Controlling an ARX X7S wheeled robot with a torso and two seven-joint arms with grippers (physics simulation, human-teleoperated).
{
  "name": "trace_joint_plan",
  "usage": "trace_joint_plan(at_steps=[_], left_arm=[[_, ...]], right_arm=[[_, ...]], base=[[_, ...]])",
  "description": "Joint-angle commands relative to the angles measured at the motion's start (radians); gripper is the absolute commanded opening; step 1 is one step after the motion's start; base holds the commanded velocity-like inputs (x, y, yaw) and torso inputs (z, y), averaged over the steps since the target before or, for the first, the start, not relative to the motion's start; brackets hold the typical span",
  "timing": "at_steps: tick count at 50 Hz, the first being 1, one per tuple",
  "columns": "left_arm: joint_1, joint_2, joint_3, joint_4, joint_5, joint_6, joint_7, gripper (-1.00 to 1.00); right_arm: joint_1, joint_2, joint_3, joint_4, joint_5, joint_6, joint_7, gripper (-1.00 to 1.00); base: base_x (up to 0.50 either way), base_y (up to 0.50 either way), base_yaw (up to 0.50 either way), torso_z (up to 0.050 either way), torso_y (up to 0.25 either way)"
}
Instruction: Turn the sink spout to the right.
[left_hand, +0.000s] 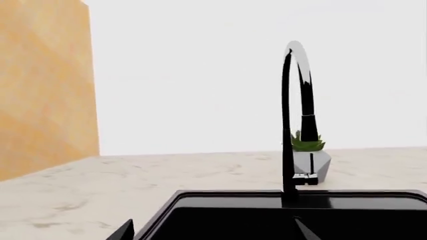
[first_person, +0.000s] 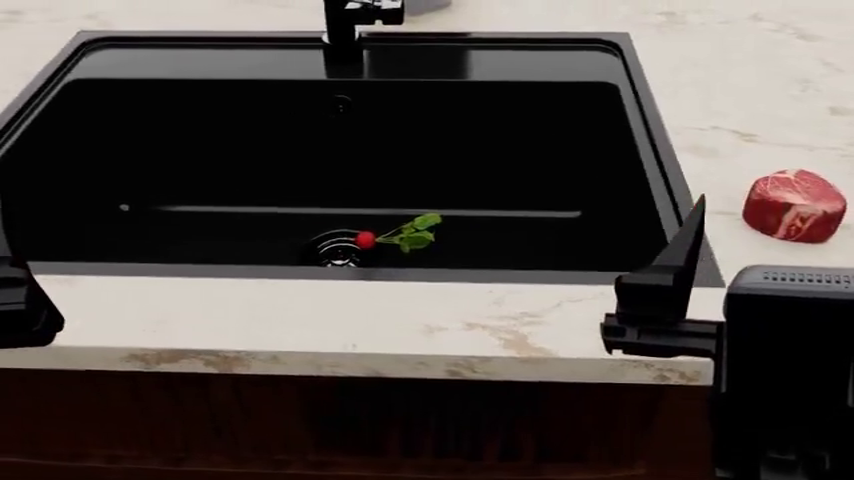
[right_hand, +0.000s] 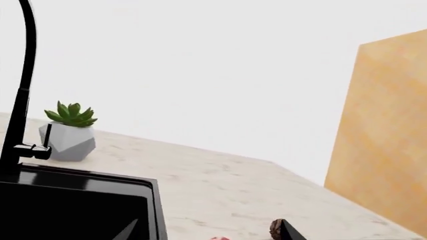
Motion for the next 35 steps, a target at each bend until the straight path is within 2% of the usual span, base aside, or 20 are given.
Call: trace_joint_plan(at_steps=[1,15,26,35], left_arm=[[0.004,-0.005,-0.003,0.008,-0.007,0.004,-0.001,1.0],[0.004,-0.009,0.009,0.011,-0.012,0.003,-0.002,1.0],[-0.017,-0.01,0.021,0.009,-0.016,-0.008,-0.006,1.0],[-0.02,-0.012,0.027,0.008,-0.017,-0.008,-0.009,1.0]], right_arm=[[-0.01,-0.003,-0.003,0.0,0.004,-0.007,0.003,1.0],[-0.017,0.0,0.003,-0.004,0.013,-0.013,0.002,1.0],[-0.011,0.003,0.008,-0.013,0.023,-0.002,-0.001,1.0],[-0.027,0.003,0.015,-0.011,0.027,-0.019,0.002,1.0]], base=[[0.06,0.36,0.0,0.0,0.0],[0.07,0.36,0.0,0.0,0.0],[0.18,0.36,0.0,0.0,0.0],[0.23,0.21,0.0,0.0,0.0]])
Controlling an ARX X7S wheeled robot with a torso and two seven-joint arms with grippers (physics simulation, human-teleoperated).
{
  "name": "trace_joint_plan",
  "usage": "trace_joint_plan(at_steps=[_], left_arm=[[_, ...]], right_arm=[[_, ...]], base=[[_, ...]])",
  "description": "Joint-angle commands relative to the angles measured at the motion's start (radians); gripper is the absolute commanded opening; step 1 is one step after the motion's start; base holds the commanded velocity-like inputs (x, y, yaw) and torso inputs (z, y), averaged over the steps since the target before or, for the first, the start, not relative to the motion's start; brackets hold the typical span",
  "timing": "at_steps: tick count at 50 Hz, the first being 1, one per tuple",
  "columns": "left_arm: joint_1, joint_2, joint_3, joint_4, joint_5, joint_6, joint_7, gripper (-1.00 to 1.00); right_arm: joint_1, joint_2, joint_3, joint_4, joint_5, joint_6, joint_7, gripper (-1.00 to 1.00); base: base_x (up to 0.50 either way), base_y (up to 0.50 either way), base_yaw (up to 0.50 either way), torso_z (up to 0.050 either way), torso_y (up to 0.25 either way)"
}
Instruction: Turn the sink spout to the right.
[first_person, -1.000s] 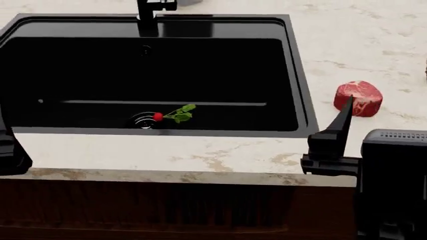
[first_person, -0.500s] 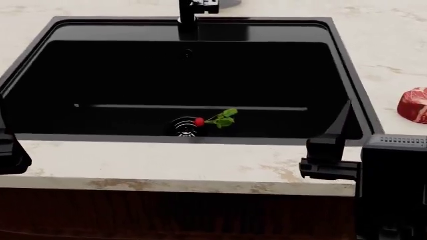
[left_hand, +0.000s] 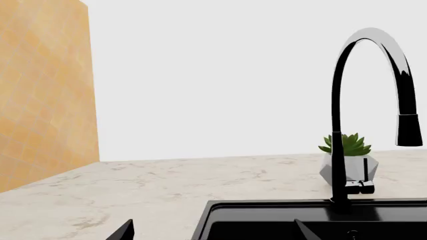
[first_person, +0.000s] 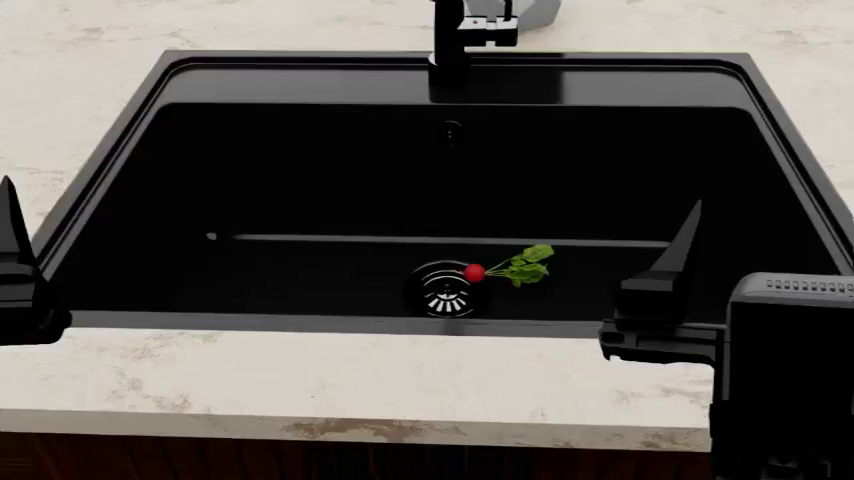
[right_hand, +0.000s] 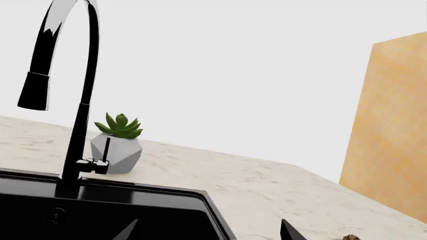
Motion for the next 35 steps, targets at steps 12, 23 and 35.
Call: trace_joint_plan(at_steps=[12,23,35], left_arm=[[0.002,-0.004,0.005,-0.002,-0.009,0.006,-0.004,1.0],[0.005,-0.008,0.01,0.002,-0.009,0.004,-0.01,1.0],[-0.003,-0.012,0.018,0.003,-0.015,0.005,-0.009,1.0]], right_arm=[[-0.005,0.001,0.008,-0.011,0.012,0.007,0.006,1.0],[-0.009,0.0,0.012,-0.001,0.016,-0.003,0.009,1.0],[-0.002,0.003,0.013,-0.009,0.023,0.017,0.01,1.0]], base=[[0.25,0.15,0.0,0.0,0.0],[0.25,0.13,0.0,0.0,0.0],[0.25,0.12,0.0,0.0,0.0]])
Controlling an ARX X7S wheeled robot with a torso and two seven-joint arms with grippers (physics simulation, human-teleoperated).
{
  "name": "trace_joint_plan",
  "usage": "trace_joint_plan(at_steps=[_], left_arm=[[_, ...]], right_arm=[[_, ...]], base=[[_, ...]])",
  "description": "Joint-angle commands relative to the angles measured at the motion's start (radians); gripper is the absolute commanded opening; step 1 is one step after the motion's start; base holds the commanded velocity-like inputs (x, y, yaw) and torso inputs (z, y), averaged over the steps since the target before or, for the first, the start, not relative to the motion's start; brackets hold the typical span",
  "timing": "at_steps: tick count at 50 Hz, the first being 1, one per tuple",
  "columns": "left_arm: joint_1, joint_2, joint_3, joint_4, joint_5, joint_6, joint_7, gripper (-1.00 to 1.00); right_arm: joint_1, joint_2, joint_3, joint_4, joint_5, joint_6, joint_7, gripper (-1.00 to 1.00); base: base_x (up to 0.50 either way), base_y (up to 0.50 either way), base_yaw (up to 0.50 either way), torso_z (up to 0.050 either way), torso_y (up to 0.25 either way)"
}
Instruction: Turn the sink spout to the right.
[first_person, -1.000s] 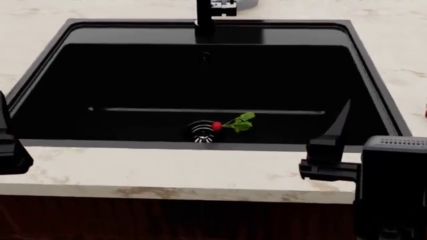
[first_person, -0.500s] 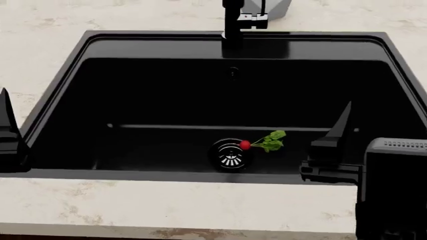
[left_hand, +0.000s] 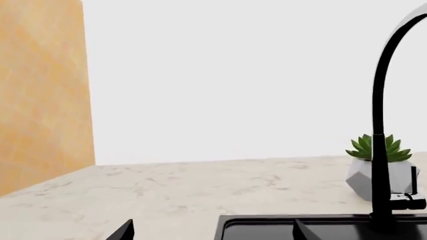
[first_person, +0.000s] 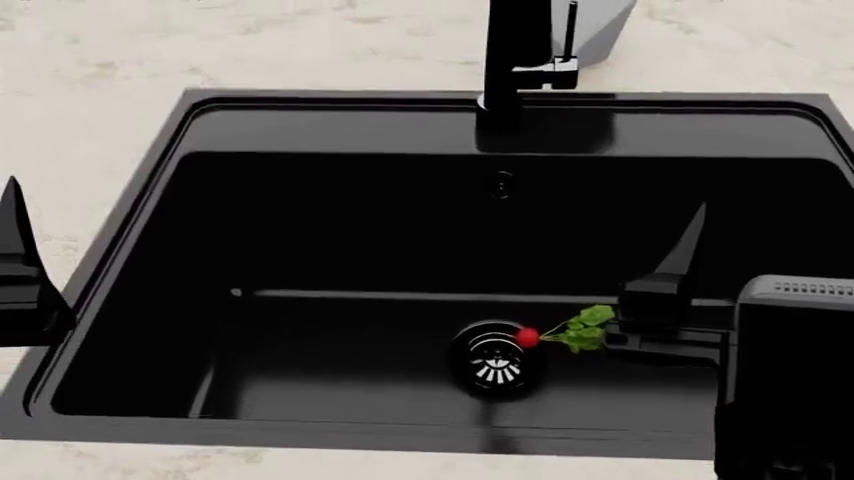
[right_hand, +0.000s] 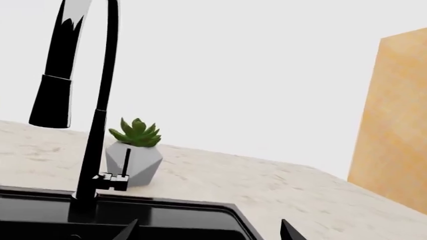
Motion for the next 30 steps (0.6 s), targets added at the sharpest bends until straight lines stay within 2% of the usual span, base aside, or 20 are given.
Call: trace_joint_plan(at_steps=[1,8,30], left_arm=[[-0.003,-0.005,0.01,-0.001,0.001,0.003,-0.002,1.0],[-0.009,-0.004,0.022,-0.01,0.002,0.007,-0.002,1.0],[0.005,-0.008,0.023,-0.012,-0.003,0.017,-0.008,1.0]], right_arm=[[0.005,0.002,0.004,-0.007,0.007,0.013,0.002,1.0],[-0.004,0.003,0.012,0.0,0.007,0.001,0.007,1.0],[-0.009,0.003,0.004,0.007,0.003,-0.01,0.017,1.0]], base=[[0.25,0.1,0.0,0.0,0.0],[0.21,0.0,0.0,0.0,0.0],[0.04,0.0,0.0,0.0,0.001]])
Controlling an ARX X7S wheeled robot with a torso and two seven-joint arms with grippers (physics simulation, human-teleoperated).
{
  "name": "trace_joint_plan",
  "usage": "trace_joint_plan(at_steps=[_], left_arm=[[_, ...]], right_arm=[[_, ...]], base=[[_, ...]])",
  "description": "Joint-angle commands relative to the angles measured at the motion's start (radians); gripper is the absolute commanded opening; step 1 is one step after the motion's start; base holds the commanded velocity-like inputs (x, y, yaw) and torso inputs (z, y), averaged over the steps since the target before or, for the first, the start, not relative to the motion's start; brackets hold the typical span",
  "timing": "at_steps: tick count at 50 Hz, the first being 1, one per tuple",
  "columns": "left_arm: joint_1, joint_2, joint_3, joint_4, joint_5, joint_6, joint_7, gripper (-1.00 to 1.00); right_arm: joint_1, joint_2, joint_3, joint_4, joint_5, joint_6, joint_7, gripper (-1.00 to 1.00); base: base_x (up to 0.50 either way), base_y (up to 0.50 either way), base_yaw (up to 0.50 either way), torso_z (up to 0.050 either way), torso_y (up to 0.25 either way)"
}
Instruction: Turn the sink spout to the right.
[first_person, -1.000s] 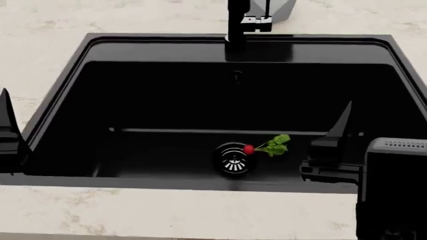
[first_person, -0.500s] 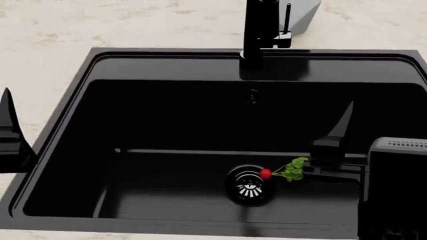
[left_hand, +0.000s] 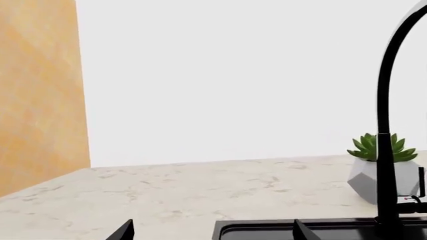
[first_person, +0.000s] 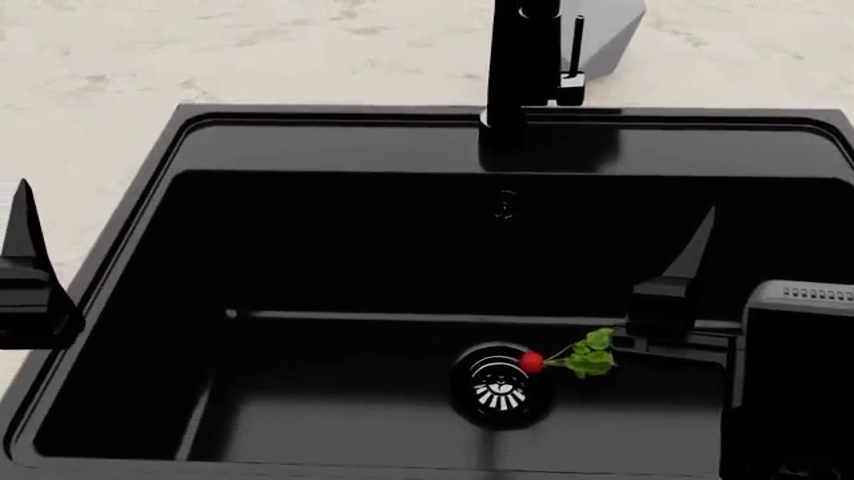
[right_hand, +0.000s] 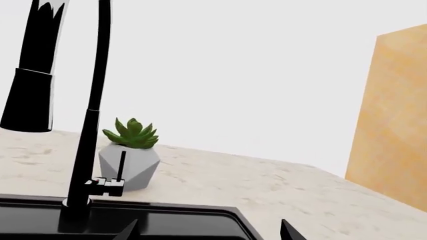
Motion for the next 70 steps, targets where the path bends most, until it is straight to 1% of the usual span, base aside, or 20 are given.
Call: trace_joint_plan(at_steps=[1,24,48,60,70], left_arm=[[0.006,-0.001,0.005,-0.007,0.001,0.009,-0.003,1.0],[0.0,-0.003,0.018,-0.016,-0.005,0.015,-0.006,1.0],[0.012,-0.007,0.025,-0.02,-0.015,0.029,-0.005,1.0],[0.013,-0.009,0.031,-0.017,-0.018,0.028,-0.009,1.0],[0.018,-0.01,0.041,-0.028,-0.014,0.037,-0.011,1.0]], right_arm=[[0.003,0.001,-0.004,0.001,0.001,-0.001,0.003,1.0],[-0.003,0.007,-0.004,0.0,0.006,0.004,0.007,1.0],[-0.01,0.01,-0.012,0.002,0.003,-0.001,0.015,1.0],[0.002,0.013,-0.016,-0.012,-0.004,0.036,0.032,1.0],[0.076,-0.008,-0.053,-0.083,0.025,0.125,0.023,1.0]], base=[[0.07,0.0,0.0,0.0,0.0],[0.11,-0.07,0.0,0.0,0.0],[0.17,0.0,0.0,0.0,0.0],[0.01,0.0,0.0,0.0,0.001],[0.0,0.0,0.0,0.0,0.0]])
